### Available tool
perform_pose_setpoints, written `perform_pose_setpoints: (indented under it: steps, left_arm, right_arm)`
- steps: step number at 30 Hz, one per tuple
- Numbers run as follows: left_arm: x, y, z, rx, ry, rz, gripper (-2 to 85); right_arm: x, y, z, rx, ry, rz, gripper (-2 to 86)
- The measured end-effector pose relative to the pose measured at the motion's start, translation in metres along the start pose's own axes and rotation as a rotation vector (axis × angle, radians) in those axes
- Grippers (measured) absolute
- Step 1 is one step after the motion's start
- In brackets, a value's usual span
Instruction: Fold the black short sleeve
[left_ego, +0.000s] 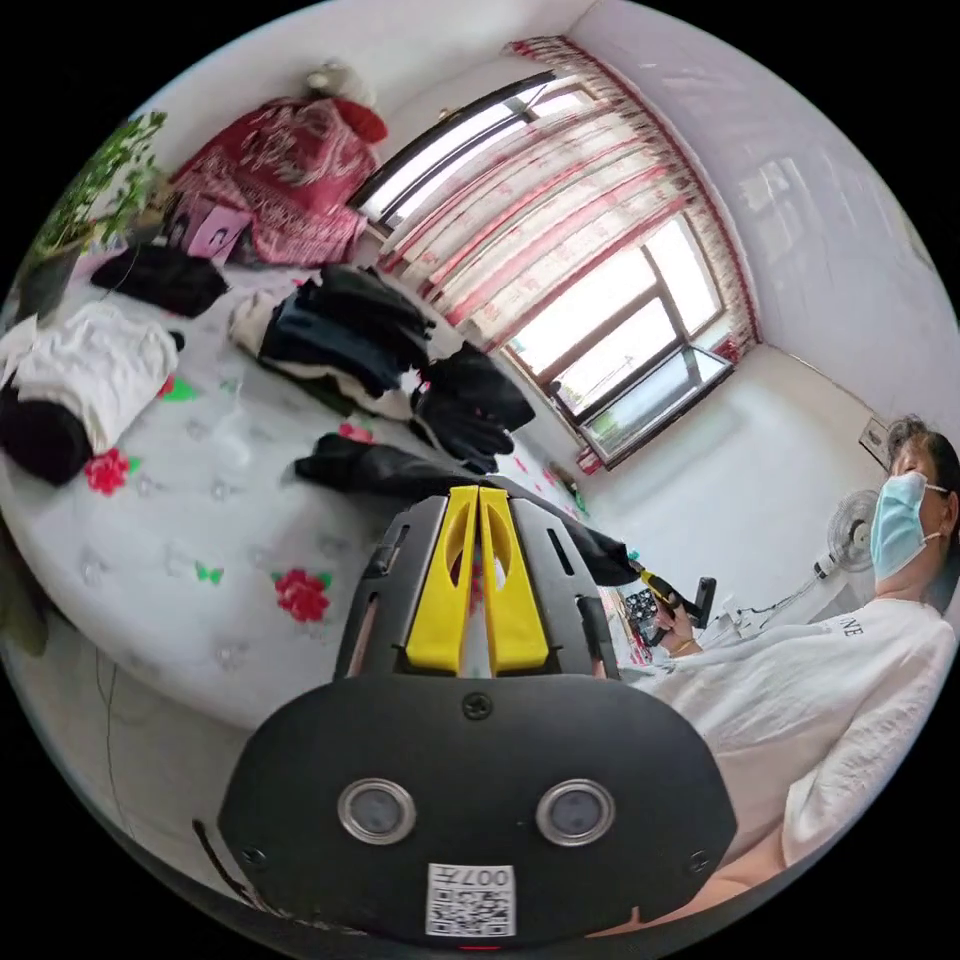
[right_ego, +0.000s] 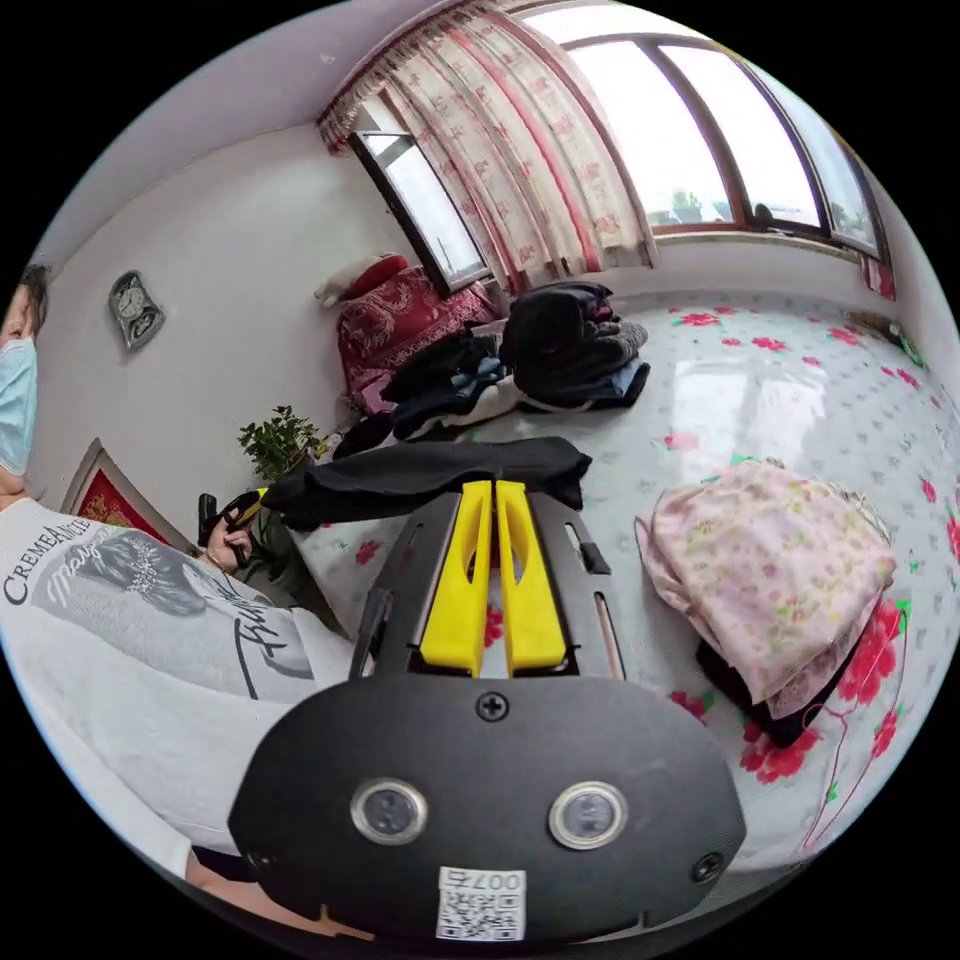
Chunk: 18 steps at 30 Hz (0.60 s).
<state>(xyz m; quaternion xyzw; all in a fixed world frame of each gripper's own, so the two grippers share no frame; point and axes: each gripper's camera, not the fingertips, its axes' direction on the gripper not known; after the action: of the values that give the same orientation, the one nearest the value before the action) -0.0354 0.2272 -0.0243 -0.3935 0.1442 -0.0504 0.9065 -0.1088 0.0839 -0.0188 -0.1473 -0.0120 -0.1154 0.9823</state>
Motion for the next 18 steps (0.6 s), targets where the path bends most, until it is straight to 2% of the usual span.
perform_pose_setpoints:
  steps: [4,8,13,18]
  left_arm:
    - [-0.036,0.060,0.004,-0.060,-0.013,-0.199,-1.0]
    - [-0.042,0.082,-0.004,-0.052,-0.006,-0.277,-1.0]
    - [-0.039,0.056,0.013,-0.071,-0.052,-0.232,-0.9]
    - [-0.052,-0.018,0.074,-0.035,-0.148,-0.207,-0.8]
  right_arm:
    - [0.031,0.067,0.036,-0.148,-0.056,0.222,-0.3]
    - [0.037,0.085,0.050,-0.232,-0.091,0.280,-0.2]
    - [0.040,0.057,0.068,-0.215,-0.090,0.246,-0.2]
    - [0.045,-0.014,0.115,-0.176,-0.023,0.188,0.0]
